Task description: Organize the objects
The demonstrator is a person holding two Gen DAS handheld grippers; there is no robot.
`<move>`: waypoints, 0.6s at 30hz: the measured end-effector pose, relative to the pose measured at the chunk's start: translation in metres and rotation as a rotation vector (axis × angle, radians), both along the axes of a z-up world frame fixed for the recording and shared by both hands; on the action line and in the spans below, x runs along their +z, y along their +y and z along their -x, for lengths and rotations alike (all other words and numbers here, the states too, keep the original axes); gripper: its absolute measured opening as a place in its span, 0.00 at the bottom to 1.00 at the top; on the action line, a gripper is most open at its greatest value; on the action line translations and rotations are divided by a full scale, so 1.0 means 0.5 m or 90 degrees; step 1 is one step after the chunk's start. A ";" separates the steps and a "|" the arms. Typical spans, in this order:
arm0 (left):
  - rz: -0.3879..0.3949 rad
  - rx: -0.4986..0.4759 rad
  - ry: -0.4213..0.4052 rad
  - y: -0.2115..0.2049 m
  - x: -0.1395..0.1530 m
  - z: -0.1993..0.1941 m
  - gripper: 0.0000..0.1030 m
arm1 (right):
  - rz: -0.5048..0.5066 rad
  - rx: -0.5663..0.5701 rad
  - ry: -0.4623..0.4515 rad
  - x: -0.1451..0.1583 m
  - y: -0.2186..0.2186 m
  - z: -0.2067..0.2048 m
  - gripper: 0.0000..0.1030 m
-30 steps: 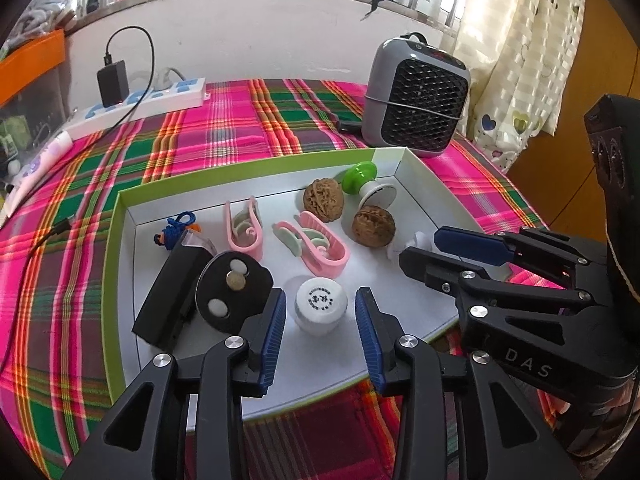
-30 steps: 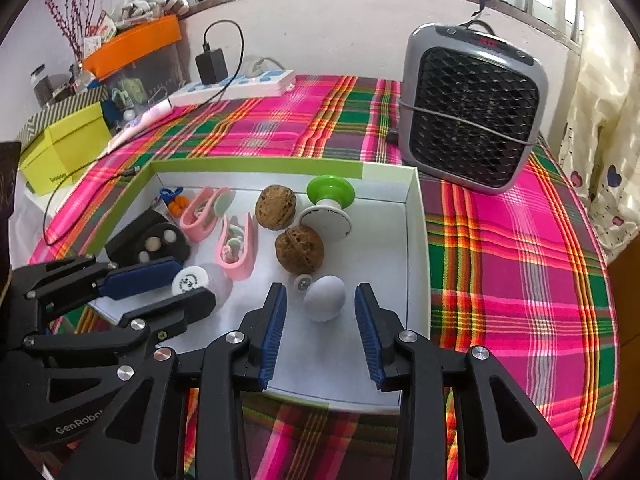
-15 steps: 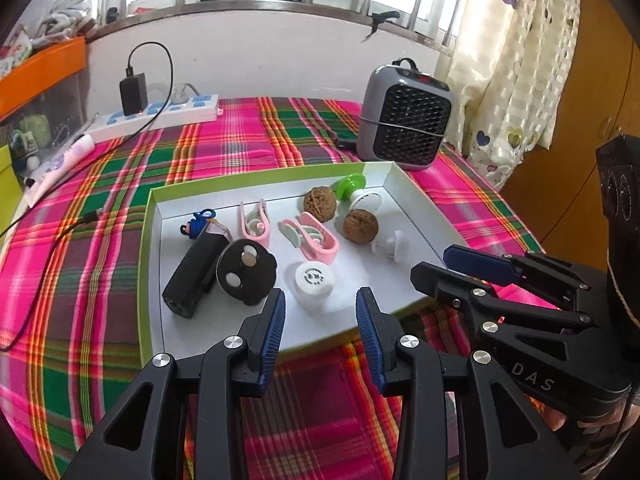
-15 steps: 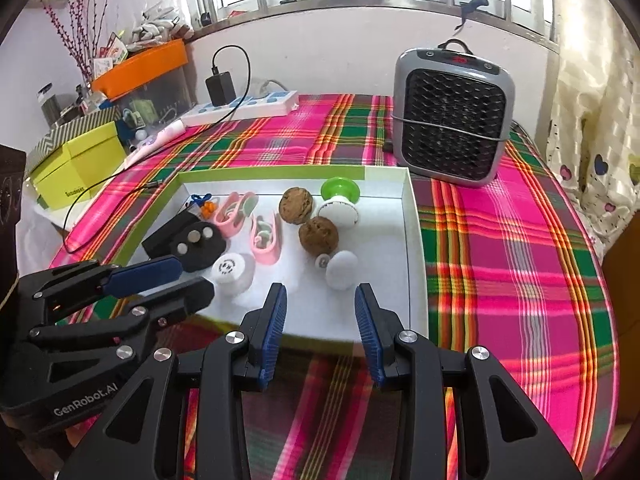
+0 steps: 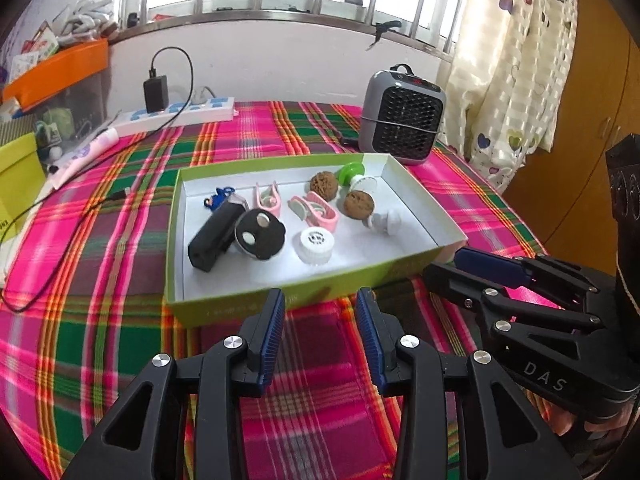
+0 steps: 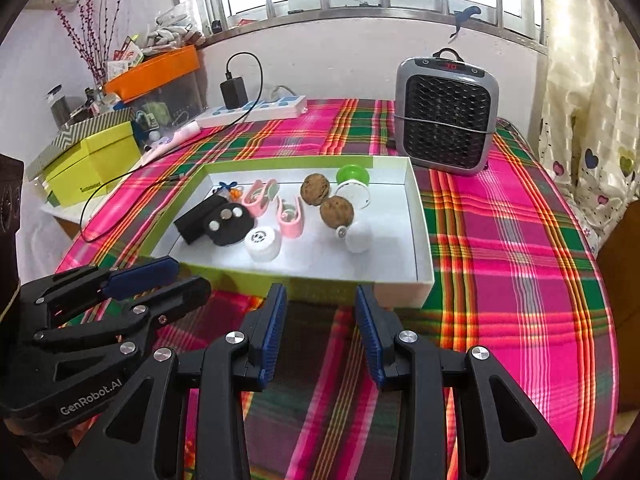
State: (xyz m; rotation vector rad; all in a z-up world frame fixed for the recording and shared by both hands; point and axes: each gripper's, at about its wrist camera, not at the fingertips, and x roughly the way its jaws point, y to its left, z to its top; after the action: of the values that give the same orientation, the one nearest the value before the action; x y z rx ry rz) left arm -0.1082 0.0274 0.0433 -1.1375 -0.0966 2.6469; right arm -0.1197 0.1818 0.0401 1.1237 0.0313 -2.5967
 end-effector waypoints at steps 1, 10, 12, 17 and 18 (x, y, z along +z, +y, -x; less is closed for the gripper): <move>0.002 0.003 -0.001 -0.001 -0.002 -0.004 0.34 | -0.001 0.000 0.000 -0.001 -0.001 -0.004 0.36; 0.002 0.008 -0.017 0.000 -0.022 -0.034 0.34 | -0.003 -0.006 -0.013 -0.019 -0.001 -0.034 0.36; 0.002 0.011 -0.021 0.000 -0.028 -0.039 0.34 | -0.003 -0.008 -0.020 -0.025 0.000 -0.040 0.36; 0.010 0.022 -0.034 -0.003 -0.048 -0.053 0.34 | -0.016 -0.011 -0.035 -0.047 0.001 -0.056 0.36; 0.012 0.023 -0.034 -0.003 -0.050 -0.056 0.34 | -0.016 -0.012 -0.038 -0.050 0.003 -0.060 0.36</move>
State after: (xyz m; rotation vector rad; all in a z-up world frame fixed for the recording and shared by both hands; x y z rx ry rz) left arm -0.0802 0.0261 0.0182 -1.2250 -0.1022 2.6539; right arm -0.0898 0.1833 0.0153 1.2144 0.0395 -2.5851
